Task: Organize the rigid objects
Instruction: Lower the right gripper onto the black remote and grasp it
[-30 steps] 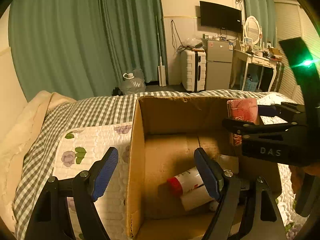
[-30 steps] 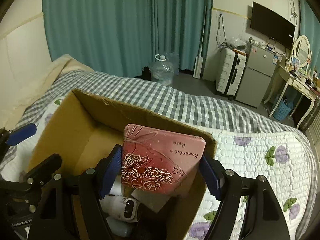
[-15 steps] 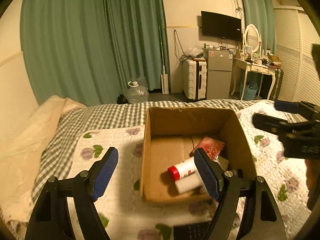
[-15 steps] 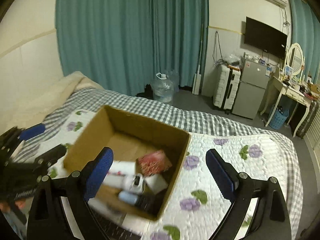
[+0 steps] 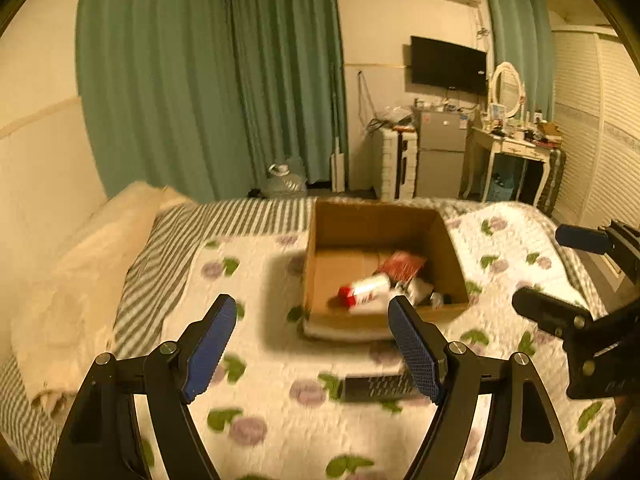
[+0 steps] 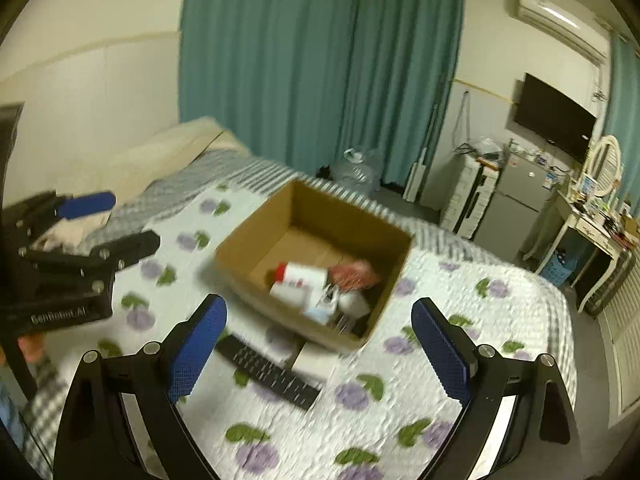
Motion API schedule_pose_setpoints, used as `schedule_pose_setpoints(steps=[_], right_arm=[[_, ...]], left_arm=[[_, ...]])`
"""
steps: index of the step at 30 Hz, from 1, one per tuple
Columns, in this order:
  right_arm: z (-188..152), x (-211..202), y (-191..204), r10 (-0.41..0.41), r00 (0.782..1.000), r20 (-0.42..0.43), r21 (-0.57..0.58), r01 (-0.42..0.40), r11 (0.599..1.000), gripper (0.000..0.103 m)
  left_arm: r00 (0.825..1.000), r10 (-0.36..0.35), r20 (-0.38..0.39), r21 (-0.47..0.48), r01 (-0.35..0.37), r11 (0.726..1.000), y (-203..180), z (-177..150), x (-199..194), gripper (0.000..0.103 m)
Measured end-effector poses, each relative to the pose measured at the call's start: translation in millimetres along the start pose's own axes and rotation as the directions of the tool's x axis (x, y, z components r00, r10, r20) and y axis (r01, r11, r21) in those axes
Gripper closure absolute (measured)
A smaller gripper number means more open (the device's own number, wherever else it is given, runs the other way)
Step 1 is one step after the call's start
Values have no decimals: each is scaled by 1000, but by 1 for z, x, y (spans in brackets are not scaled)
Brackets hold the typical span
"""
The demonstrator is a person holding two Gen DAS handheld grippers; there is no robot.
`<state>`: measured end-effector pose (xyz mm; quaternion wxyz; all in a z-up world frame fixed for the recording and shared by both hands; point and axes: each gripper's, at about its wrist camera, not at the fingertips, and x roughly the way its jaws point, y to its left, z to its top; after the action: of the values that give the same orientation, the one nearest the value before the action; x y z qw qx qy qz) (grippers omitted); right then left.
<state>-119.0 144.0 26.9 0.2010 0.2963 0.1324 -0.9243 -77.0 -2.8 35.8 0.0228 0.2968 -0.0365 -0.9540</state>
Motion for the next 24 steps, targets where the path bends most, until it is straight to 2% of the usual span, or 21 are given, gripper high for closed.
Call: schedule_pose_setpoints(steps=[6, 9, 15, 18, 21, 24], right_arm=[[-55, 53, 34, 49, 990, -136, -96, -63, 993, 10], [-81, 90, 47, 74, 972, -221, -121, -102, 987, 23], [-99, 152, 54, 55, 942, -332, -169, -117, 979, 34], [-103, 171, 57, 54, 935, -350, -192, -128, 973, 36], [-106, 183, 58, 58, 939, -340, -198, -132, 971, 37], [-106, 186, 58, 69, 941, -330, -190, -138, 972, 49]], left_arm=[[995, 36, -96, -60, -42, 997, 12, -65, 32, 22], [987, 46, -153, -56, -55, 997, 13, -90, 55, 22], [974, 61, -220, -49, -73, 996, 12, -111, 84, 22], [968, 67, -242, -49, -81, 995, 14, -115, 91, 22], [963, 63, -261, -57, -81, 995, 16, -118, 97, 22], [959, 66, -274, -56, -85, 995, 16, -119, 101, 22]])
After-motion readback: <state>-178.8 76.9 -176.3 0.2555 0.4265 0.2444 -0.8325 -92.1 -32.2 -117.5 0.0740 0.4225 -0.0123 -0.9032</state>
